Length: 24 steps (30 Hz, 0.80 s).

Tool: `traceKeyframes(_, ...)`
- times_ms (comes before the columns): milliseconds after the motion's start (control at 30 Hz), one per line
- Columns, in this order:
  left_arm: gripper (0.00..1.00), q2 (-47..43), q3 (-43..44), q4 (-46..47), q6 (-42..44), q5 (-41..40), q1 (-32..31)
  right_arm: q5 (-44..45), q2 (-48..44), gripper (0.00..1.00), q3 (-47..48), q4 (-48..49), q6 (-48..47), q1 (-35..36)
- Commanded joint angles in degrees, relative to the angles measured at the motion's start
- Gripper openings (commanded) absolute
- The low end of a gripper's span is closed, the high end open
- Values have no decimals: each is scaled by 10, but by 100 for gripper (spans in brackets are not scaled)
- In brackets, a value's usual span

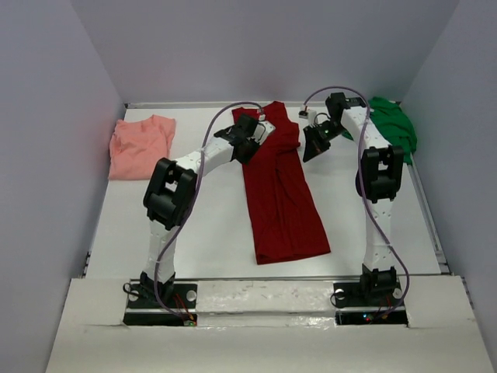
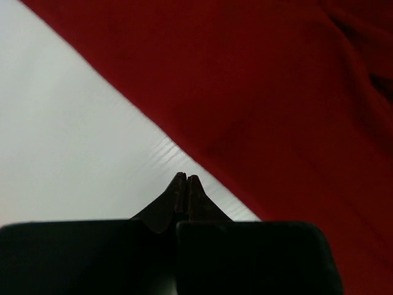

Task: Fold and stack the t-shirts
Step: Fold the tshirt

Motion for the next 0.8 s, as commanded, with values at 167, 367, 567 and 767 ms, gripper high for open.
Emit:
traceKeyframes(167,0,89,144,-58,-45,106,-40,6,15,0,18,-22,-3,33)
traceKeyframes(367,0,118,174,-74,-47,125,-64,3,30,0,12,-20,-2,55)
traceKeyframes(567,0,126,153,-81,-45,108,-67,1,37,0,0,-21,-7,67)
traceKeyframes(767,0,92,104,-59,-53,68,-67,-16,44,0,-7,-29,-11,67)
